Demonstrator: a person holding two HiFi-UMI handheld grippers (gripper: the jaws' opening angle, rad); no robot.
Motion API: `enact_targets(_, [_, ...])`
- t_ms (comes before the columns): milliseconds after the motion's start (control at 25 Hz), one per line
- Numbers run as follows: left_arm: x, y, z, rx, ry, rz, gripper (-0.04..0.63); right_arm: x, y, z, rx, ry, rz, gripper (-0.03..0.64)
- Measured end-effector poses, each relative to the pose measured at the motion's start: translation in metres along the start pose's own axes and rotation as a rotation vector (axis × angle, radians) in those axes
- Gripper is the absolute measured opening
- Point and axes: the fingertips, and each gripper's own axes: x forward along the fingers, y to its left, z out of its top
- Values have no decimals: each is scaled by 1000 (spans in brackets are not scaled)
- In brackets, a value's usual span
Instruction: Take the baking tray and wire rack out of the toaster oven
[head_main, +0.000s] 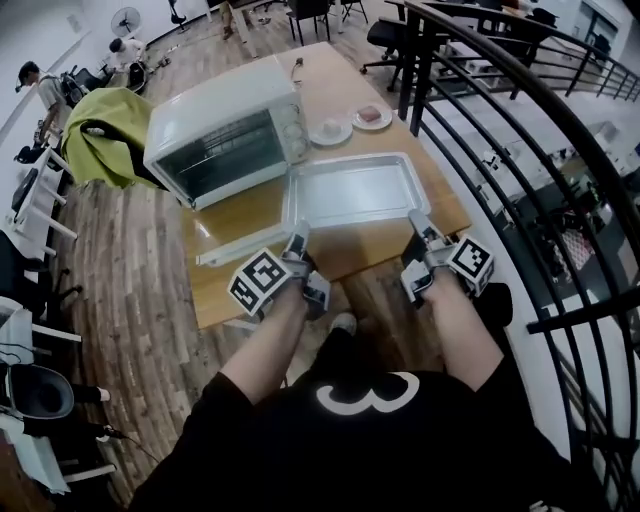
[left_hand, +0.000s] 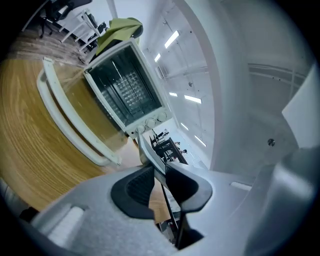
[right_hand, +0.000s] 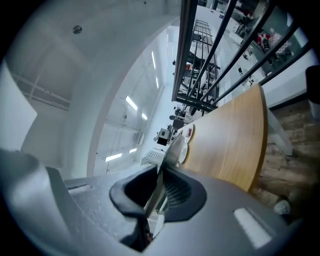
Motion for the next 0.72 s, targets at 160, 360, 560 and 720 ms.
enact_targets(160, [24, -15, -27, -2, 56, -21, 78, -21, -10, 29, 0, -54, -30, 38])
enact_targets(360, [56, -19, -57, -6, 116, -23, 80, -32, -31, 59, 4, -82, -57, 38])
enact_targets(560, [92, -7, -65, -14, 144, 3, 80, -14, -60, 77, 12, -93, -82, 38])
enact_targets(720, [116, 2, -67, -15, 155, 31, 80, 2, -78, 87, 35, -87, -99, 38])
